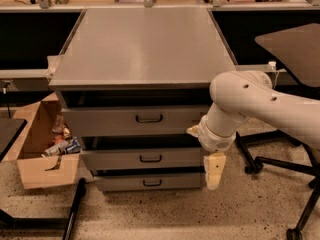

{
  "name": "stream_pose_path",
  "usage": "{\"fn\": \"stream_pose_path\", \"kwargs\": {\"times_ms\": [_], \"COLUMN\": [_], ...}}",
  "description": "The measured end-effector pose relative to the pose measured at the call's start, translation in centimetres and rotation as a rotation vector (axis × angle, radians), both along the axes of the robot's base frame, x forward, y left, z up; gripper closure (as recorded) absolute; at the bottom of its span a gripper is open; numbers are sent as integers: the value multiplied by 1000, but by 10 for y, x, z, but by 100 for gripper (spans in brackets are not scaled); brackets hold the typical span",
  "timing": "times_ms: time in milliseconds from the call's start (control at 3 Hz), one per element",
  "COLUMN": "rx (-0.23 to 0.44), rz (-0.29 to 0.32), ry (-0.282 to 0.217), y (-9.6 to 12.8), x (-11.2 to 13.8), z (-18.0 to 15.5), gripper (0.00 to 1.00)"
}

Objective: Open top drawer

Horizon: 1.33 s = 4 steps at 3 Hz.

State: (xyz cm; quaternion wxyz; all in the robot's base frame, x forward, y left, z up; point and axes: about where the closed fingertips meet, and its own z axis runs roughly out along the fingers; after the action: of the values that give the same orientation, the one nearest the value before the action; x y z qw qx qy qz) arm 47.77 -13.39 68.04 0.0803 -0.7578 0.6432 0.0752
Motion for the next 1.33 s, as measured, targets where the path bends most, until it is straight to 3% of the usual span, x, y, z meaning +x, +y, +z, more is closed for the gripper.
{"fn": "stream_pose_path", "kwargs": {"times_ms": [667,1000,1333], "rx": [-82,-82,-83], "rz": [39,38,-15], "ry": [-182,-182,-253], "y": [-11,-11,-31], "x": [56,56,99], "z": [25,25,18], "gripper": [0,0,0]}}
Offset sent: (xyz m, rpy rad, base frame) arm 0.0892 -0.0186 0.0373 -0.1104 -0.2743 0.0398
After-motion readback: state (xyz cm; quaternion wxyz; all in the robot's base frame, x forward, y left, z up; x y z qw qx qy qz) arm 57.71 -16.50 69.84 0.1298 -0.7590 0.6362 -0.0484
